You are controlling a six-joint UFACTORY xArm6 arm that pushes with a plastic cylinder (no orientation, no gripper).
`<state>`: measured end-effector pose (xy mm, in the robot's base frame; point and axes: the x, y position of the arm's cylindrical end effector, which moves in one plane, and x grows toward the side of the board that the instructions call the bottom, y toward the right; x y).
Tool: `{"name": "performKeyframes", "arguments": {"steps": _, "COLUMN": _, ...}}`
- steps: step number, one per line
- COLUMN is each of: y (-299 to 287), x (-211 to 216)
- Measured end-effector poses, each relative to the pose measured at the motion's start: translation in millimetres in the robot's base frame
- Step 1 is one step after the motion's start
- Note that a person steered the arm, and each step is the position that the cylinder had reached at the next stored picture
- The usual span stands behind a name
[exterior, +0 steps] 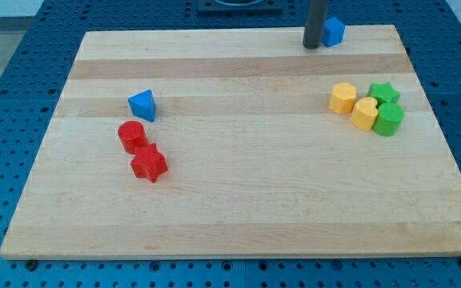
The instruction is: Move the blue triangle to the bottom right of the blue cube
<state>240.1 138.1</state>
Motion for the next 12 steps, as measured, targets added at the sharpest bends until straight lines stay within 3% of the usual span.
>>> {"name": "performKeyframes", "arguments": {"steps": 1, "y": 26, "x": -1}}
{"name": "performKeyframes", "arguments": {"steps": 2, "y": 0, "x": 12}}
{"name": "performKeyframes", "arguments": {"steps": 5, "y": -327, "x": 45}}
{"name": "performKeyframes", "arguments": {"steps": 6, "y": -392, "x": 104}}
{"name": "performKeyframes", "arguments": {"steps": 7, "y": -395, "x": 167}}
{"name": "performKeyframes", "arguments": {"steps": 9, "y": -229, "x": 140}}
{"name": "performKeyframes", "arguments": {"steps": 10, "y": -174, "x": 126}}
{"name": "performKeyframes", "arguments": {"steps": 12, "y": -168, "x": 128}}
